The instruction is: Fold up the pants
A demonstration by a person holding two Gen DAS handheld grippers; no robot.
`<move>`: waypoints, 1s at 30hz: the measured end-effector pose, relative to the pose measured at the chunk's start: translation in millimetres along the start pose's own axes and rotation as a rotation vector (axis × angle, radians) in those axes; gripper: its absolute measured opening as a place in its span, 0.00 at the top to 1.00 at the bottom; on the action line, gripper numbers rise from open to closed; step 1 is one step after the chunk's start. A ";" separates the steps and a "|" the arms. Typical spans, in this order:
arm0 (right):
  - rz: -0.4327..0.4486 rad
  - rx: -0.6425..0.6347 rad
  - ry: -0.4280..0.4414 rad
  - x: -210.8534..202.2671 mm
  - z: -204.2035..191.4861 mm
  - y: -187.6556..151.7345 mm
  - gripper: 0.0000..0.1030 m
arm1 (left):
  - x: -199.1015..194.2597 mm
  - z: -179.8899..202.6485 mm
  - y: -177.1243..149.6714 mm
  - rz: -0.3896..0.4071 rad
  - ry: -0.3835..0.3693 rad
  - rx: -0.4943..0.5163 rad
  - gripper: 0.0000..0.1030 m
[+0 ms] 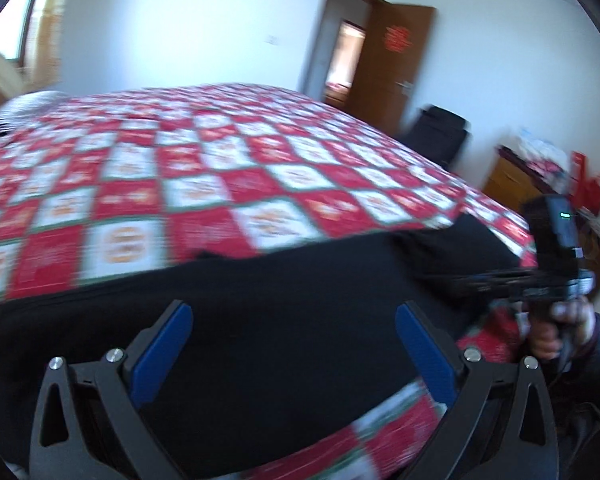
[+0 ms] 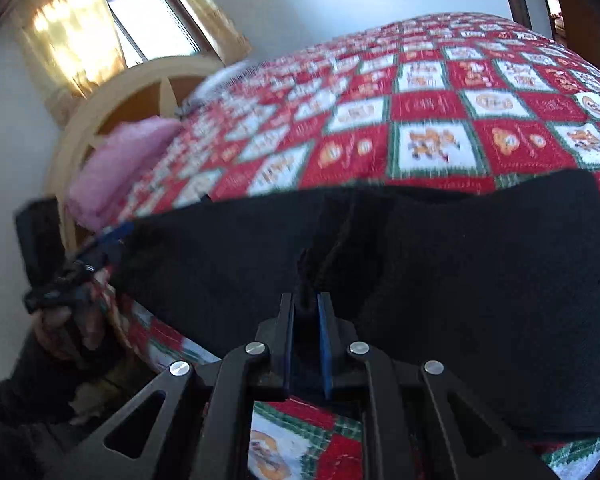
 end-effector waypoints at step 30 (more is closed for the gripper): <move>0.327 0.161 0.091 -100.9 73.7 25.6 0.48 | 112.7 120.9 24.5 -0.195 -0.366 -0.040 0.86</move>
Point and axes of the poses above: each gripper's, at about its wrist camera, not at the fingertips, and x roughly the way its jaws point, z to its right, y to its top, the point moved 7 cm from there along x, roughly the way its jaws point, and after that the axes turned 7 degrees about x, right-handed, at the moved point
